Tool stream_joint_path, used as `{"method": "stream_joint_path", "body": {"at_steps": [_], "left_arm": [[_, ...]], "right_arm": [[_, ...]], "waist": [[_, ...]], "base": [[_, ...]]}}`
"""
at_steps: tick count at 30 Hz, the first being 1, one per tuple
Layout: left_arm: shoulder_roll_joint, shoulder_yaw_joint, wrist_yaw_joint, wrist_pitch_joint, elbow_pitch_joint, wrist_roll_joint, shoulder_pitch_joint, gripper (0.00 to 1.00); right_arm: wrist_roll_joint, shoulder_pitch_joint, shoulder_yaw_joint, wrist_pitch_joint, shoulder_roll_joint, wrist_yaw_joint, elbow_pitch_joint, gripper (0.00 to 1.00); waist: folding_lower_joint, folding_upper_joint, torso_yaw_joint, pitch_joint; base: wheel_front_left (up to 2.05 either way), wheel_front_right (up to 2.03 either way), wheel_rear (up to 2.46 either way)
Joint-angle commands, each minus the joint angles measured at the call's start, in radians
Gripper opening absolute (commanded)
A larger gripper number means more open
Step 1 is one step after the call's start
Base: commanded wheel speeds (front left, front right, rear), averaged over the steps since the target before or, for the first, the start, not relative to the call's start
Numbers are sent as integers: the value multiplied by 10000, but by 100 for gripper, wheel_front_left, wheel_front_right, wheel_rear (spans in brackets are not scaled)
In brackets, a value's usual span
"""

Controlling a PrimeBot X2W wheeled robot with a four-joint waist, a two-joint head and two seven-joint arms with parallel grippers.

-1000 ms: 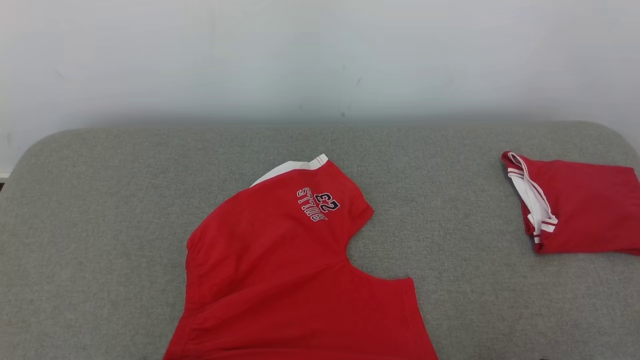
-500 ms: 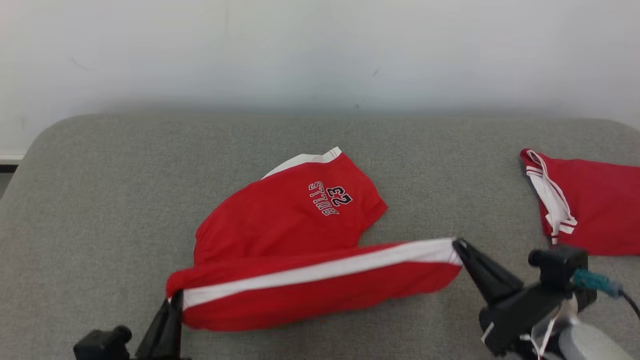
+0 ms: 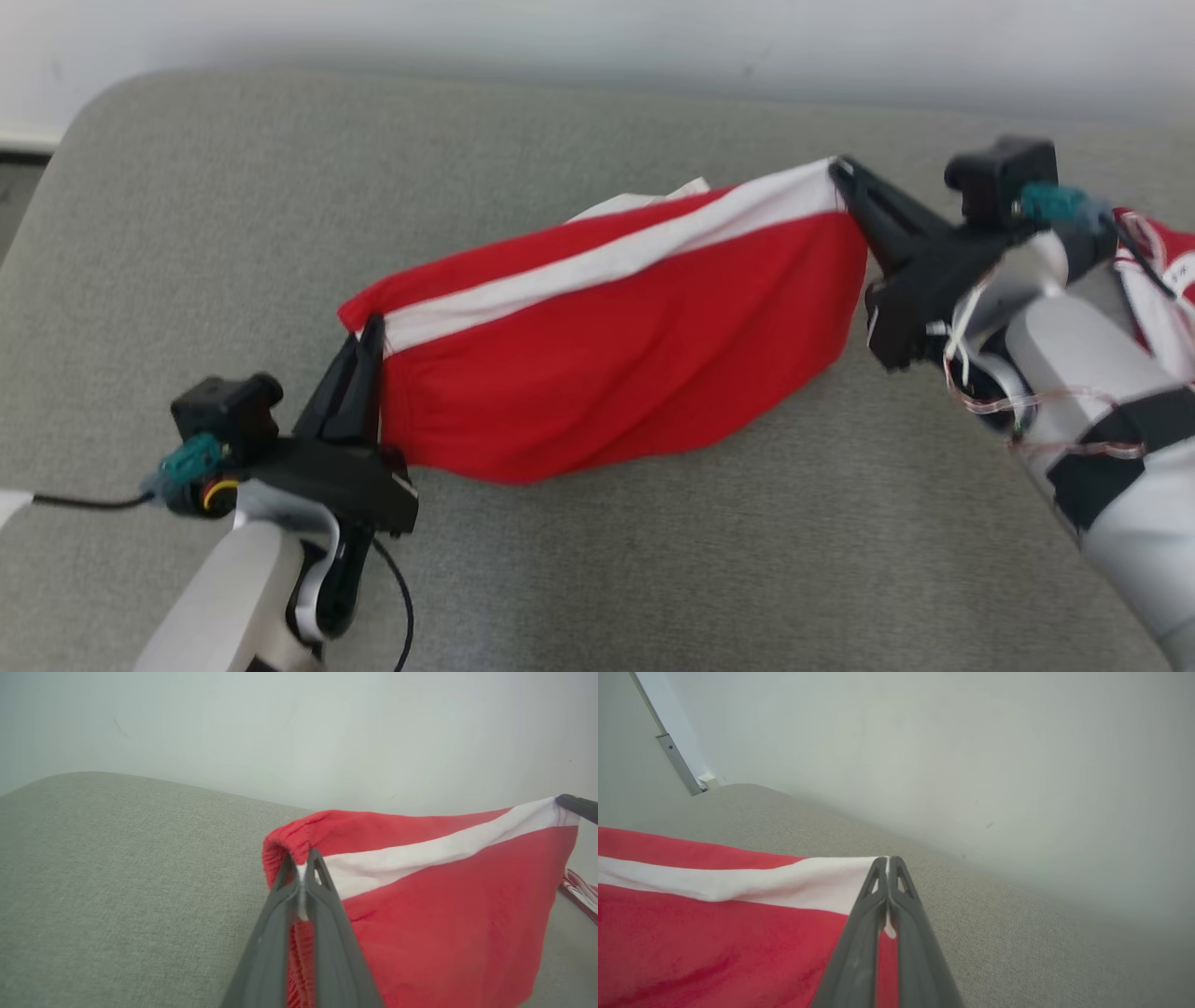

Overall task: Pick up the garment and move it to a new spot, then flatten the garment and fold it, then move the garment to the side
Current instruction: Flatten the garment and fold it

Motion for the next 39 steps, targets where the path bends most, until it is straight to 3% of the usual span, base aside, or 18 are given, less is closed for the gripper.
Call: {"method": "stream_joint_path", "body": {"at_steps": [1, 13, 25, 26, 27, 28, 29, 39], "left_arm": [[-135, -27, -87, -94, 288, 141, -430, 0], [-1125, -338, -789, -443, 2401, 234, -2073, 0], [-1561, -452, -1051, -525, 3315, 369, -2446, 0], [-1574, -438, -1063, -525, 3365, 398, -2428, 0], [-1587, -396, -1072, -526, 3379, 463, -2403, 37], [-1596, -338, -1078, -527, 3360, 514, -2350, 64], [-1615, -262, -1081, -528, 3332, 576, -2259, 100], [-1608, 852, -963, -511, 2192, 1485, -766, 100]], "right_arm": [[145, -600, 219, -36, 115, -25, 574, 0], [1019, -3268, 2028, -646, 886, -25, 4370, 0], [1208, -3835, 2458, -2247, 1388, -25, 6513, 0], [1234, -3841, 2407, -2376, 1427, -25, 6631, 29], [1249, -3816, 2379, -2482, 1459, -25, 6750, 59], [1269, -3754, 2366, -2554, 1507, -25, 6824, 100], [1309, -3681, 2327, -2625, 1535, -25, 6872, 100], [1919, -2649, 1598, -2785, 1406, -25, 6831, 100]], "waist": [[-3, -2, 740, 895], [-3, -2, 1622, 1663], [-3, -2, 1874, 1668], [-3, -2, 1876, 1624], [-3, -2, 1869, 1557], [-3, -2, 1853, 1489], [-3, -2, 1833, 1407], [-3, -2, 1604, 423]], "base": [[0, 0, 0], [0, 0, 0], [0, 0, 0], [0, 0, 0], [0, 0, 0], [0, 0, 0], [0, 0, 0], [0, 0, 0]]}}
